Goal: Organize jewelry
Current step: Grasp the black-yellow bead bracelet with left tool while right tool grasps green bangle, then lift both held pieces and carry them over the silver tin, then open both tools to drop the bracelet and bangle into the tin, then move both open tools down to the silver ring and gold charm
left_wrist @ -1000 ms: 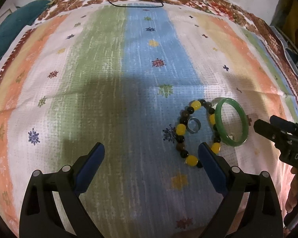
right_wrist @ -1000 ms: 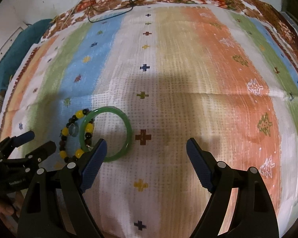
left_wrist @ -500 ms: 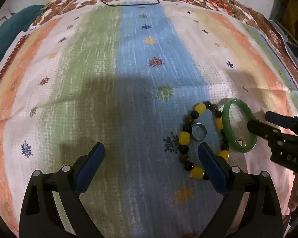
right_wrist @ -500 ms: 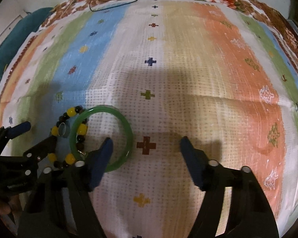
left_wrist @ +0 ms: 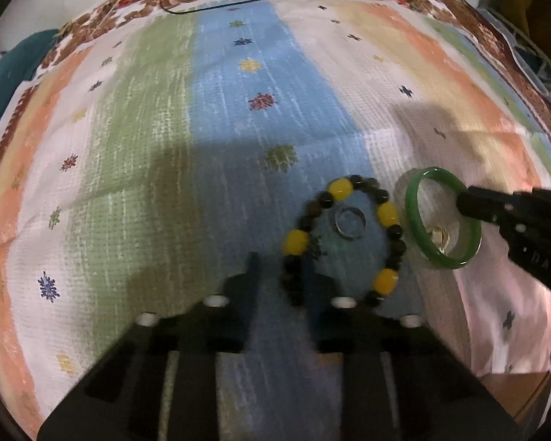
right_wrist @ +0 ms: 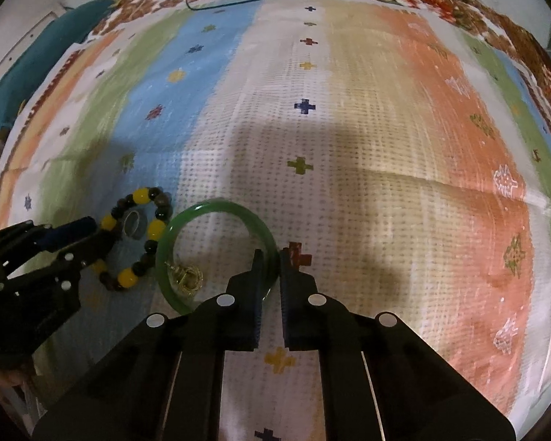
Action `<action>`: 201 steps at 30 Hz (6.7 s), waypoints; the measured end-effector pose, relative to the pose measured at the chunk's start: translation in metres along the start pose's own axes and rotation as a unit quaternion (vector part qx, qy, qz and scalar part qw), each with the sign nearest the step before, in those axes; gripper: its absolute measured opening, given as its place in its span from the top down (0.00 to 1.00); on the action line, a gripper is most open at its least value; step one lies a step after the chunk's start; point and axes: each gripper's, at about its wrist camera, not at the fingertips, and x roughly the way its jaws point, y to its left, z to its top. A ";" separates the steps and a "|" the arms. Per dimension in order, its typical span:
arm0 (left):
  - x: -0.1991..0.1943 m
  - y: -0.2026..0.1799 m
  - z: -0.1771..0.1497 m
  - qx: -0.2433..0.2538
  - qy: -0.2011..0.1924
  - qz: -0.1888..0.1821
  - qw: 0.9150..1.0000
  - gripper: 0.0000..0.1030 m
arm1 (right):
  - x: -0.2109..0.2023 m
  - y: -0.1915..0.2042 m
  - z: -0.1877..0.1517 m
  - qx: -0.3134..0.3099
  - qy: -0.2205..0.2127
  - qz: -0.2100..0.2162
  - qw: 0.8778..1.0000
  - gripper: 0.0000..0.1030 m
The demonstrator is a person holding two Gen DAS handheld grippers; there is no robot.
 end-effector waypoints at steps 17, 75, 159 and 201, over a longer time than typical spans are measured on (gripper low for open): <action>-0.049 -0.026 -0.003 0.005 -0.011 0.008 1.000 0.91 | -0.047 0.009 -0.014 -0.032 -0.037 -0.015 0.999 0.92; -0.176 -0.042 -0.039 -0.018 -0.088 0.007 0.996 0.91 | -0.142 0.028 -0.074 -0.041 -0.099 -0.002 0.994 0.92; -0.079 -0.020 -0.036 0.144 -0.070 -0.049 0.986 0.38 | -0.068 0.031 -0.042 -0.174 -0.040 0.021 0.984 0.47; -0.003 -0.022 0.007 0.245 -0.046 -0.106 0.963 0.38 | -0.001 0.036 -0.019 -0.241 -0.037 0.075 0.967 0.48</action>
